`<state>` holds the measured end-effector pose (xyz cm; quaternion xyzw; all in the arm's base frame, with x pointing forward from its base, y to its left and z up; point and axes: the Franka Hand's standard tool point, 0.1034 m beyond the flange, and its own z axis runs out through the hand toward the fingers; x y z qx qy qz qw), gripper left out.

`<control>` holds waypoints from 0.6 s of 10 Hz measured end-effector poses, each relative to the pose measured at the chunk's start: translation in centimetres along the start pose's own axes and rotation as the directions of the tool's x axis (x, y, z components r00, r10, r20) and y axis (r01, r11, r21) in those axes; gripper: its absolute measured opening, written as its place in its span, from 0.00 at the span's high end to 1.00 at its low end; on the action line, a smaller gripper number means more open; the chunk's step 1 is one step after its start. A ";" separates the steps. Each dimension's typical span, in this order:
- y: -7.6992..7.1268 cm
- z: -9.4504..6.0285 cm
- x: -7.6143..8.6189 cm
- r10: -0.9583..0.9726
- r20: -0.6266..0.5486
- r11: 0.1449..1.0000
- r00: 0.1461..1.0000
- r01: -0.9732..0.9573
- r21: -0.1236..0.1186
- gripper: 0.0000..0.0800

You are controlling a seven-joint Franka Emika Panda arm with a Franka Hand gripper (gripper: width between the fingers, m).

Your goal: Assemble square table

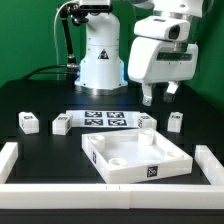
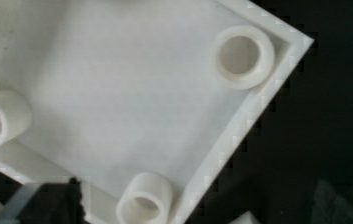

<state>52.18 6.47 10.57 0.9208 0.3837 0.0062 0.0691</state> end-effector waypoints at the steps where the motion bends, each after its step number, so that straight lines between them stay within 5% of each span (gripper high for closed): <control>1: 0.0 0.0 0.0 0.000 0.000 1.000 1.000 0.000 0.000 0.19; 6: 0.1 0.0 -0.3 -0.177 0.001 0.984 0.984 0.177 0.003 0.19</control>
Offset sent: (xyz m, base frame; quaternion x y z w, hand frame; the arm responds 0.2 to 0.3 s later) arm 0.0000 0.0000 0.0000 0.0000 0.0000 -0.4395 0.8983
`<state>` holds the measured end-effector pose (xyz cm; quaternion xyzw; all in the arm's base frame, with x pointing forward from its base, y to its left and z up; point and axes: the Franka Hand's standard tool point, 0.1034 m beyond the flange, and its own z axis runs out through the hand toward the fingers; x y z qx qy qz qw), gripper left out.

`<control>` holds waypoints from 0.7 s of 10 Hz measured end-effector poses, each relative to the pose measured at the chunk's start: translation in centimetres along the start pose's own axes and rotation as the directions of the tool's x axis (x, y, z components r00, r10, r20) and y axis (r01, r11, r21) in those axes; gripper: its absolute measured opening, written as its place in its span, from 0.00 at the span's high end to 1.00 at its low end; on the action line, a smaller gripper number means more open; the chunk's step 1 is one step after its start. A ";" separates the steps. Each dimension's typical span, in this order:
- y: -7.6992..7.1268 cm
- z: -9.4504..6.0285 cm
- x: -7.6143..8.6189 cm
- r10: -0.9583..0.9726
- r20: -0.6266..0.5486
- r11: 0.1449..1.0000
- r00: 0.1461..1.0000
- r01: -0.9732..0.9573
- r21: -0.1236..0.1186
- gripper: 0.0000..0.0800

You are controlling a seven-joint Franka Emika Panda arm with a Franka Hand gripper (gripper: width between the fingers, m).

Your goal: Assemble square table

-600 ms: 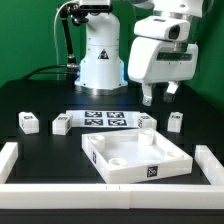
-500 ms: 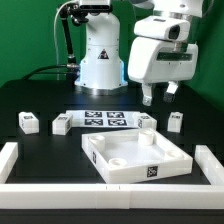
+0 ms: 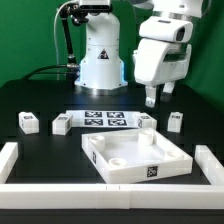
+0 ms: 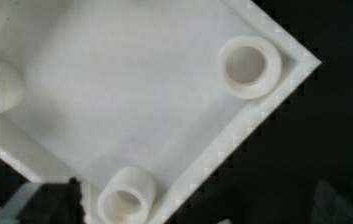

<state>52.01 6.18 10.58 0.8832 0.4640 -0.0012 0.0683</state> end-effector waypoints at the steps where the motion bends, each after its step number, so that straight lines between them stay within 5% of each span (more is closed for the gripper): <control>1: -0.3 -0.6 -2.9 -0.125 -0.002 0.992 0.992 0.125 0.025 0.19; 3: -1.5 -0.8 -7.6 -0.245 -0.019 0.967 0.969 0.246 0.072 0.19; 5: -1.2 0.0 -9.6 -0.438 -0.057 0.892 0.897 0.442 0.092 0.19; 7: -1.2 0.0 -9.6 -0.481 -0.056 0.870 0.875 0.484 0.089 0.19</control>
Offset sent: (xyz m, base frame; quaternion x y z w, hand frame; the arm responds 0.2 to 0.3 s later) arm -0.0405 -0.0288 -0.0092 0.1062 0.0343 -0.2200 0.9691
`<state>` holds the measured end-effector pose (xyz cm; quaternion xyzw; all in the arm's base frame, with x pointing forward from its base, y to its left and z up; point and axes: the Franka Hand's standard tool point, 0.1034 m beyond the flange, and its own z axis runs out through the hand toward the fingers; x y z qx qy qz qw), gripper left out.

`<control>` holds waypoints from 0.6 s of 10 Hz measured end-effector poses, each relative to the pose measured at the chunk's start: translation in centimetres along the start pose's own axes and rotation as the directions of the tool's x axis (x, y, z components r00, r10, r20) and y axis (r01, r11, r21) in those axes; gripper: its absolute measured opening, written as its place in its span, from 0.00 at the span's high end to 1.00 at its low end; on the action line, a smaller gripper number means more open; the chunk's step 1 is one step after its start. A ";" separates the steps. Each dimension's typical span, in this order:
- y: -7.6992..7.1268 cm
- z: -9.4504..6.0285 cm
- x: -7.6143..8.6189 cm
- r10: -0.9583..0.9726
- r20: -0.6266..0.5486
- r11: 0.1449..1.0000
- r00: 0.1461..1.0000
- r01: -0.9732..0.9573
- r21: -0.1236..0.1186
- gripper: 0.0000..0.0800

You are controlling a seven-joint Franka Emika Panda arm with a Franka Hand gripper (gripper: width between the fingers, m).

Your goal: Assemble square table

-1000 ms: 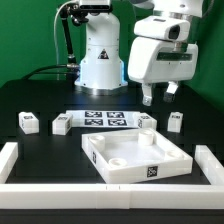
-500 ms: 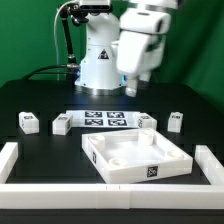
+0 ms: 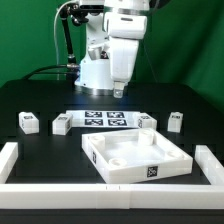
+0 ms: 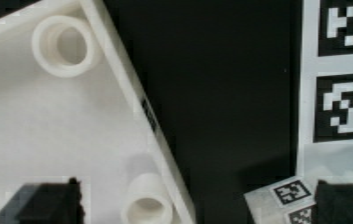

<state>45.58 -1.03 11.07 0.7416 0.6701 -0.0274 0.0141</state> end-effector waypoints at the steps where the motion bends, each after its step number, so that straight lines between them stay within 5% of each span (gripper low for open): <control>1: 0.0 0.1 -0.1 0.002 0.000 1.000 1.000 -0.002 0.003 0.19; 3: 1.2 1.1 -0.1 -0.111 -0.013 0.994 0.994 0.111 -0.003 0.19; 6: 2.4 3.0 0.8 -0.189 -0.051 0.981 0.981 0.186 -0.049 0.19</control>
Offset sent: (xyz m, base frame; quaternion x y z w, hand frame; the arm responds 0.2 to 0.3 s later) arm 0.0475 0.0138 -0.0155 -0.0472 0.1278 -0.1772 0.9747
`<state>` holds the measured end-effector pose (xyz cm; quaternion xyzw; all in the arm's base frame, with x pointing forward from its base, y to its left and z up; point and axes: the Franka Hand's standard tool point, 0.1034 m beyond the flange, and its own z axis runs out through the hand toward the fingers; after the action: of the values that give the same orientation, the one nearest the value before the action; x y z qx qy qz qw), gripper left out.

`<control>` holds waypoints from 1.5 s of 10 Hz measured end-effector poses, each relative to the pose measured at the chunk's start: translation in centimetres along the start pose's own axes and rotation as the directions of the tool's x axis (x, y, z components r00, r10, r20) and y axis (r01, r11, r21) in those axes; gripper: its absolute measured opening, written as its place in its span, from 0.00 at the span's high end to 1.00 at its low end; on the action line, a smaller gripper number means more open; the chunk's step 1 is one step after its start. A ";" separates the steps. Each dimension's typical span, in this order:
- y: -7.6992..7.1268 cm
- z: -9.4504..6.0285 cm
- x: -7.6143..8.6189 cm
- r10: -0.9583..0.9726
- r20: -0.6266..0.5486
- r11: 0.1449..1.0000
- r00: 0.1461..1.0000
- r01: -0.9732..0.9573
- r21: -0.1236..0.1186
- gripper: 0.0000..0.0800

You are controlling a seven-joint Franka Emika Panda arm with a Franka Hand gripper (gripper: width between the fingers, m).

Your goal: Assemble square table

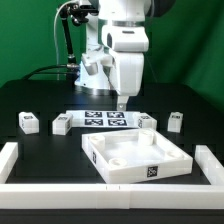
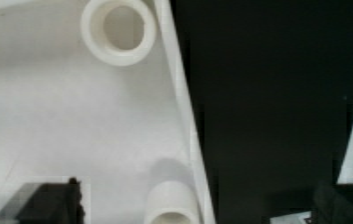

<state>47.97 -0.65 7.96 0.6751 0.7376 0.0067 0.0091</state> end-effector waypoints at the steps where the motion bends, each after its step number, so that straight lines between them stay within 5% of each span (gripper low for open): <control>1: -0.8 0.5 0.3 0.022 -0.002 1.000 1.000 -0.022 0.006 0.19; 5: -0.8 0.7 -0.1 0.025 -0.002 1.000 1.000 -0.025 0.008 0.19; 6: -0.6 1.5 -0.8 -0.104 0.001 0.993 0.995 0.104 -0.049 0.19; 8: -0.1 4.3 -1.6 -0.162 -0.006 0.985 0.987 0.161 -0.063 0.19; 12: -0.8 7.0 -1.5 -0.139 -0.026 0.990 0.990 0.138 -0.031 0.19; 13: -0.7 7.0 -1.5 -0.143 -0.025 0.989 0.989 0.142 -0.031 0.24; 14: -0.8 7.0 -1.5 -0.142 -0.025 0.990 0.990 0.141 -0.030 0.43; 15: -0.8 7.0 -1.5 -0.141 -0.025 0.990 0.990 0.141 -0.030 0.43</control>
Offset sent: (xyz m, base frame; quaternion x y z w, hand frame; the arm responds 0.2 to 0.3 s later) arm 0.0000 0.0000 0.0000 0.0000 0.0000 0.0000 1.0000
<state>47.47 -2.27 0.92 0.6209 0.7834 0.0256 0.0089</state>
